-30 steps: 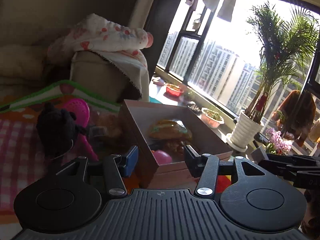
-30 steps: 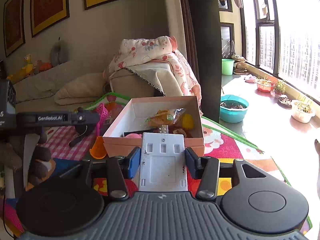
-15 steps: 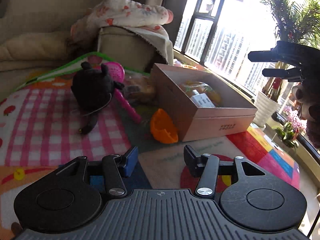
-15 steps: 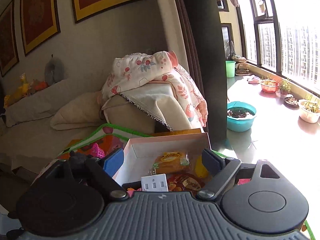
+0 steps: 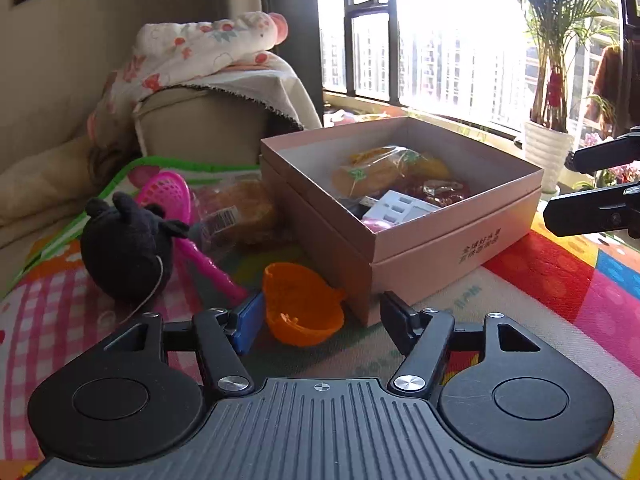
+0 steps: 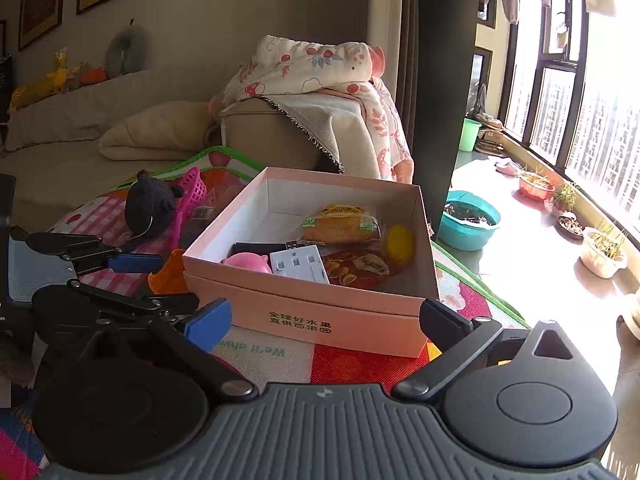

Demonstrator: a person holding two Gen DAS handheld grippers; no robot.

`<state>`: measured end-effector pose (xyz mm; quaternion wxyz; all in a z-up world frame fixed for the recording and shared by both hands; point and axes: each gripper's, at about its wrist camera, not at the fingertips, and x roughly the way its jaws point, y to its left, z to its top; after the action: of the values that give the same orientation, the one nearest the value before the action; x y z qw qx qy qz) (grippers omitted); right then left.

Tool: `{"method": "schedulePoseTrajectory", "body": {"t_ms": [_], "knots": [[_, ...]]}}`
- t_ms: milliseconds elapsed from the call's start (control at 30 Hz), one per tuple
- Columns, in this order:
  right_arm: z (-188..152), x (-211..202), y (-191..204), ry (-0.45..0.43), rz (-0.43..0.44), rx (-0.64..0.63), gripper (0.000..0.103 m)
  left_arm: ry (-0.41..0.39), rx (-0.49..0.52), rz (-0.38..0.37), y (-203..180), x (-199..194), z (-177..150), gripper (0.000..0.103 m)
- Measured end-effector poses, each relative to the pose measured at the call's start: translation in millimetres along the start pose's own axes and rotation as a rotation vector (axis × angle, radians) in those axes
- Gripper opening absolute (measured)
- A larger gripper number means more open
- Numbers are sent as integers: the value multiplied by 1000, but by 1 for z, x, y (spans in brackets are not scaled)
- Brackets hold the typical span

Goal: Organize objects
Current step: 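Grasp the orange funnel toy with the left gripper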

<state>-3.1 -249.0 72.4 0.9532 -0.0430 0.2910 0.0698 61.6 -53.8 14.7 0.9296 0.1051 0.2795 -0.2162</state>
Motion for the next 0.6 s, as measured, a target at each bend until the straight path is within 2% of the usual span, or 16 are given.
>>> {"method": "schedulePoseTrajectory", "body": {"t_ms": [67, 167, 200, 267, 300, 333, 500, 600], "knots": [[2, 3, 5, 0, 11, -6, 101, 13, 24, 0, -1, 4, -2, 73], [5, 7, 12, 5, 25, -15, 101, 22, -2, -26, 5, 6, -3, 71], [6, 8, 14, 6, 28, -18, 101, 17, -14, -39, 8, 4, -4, 68], [7, 10, 18, 8, 35, -25, 101, 0, -29, -69, 12, 1, -6, 51], [8, 10, 21, 10, 39, -32, 101, -7, -41, -86, 15, -2, -7, 33], [9, 11, 23, 11, 41, -38, 101, -17, -58, -90, 18, -4, -9, 22], [18, 18, 39, 18, 49, -74, 101, -39, -194, -90, 43, -9, -12, 15], [25, 22, 49, 18, 62, -91, 101, -38, -195, -99, 49, -17, -14, 13]]}}
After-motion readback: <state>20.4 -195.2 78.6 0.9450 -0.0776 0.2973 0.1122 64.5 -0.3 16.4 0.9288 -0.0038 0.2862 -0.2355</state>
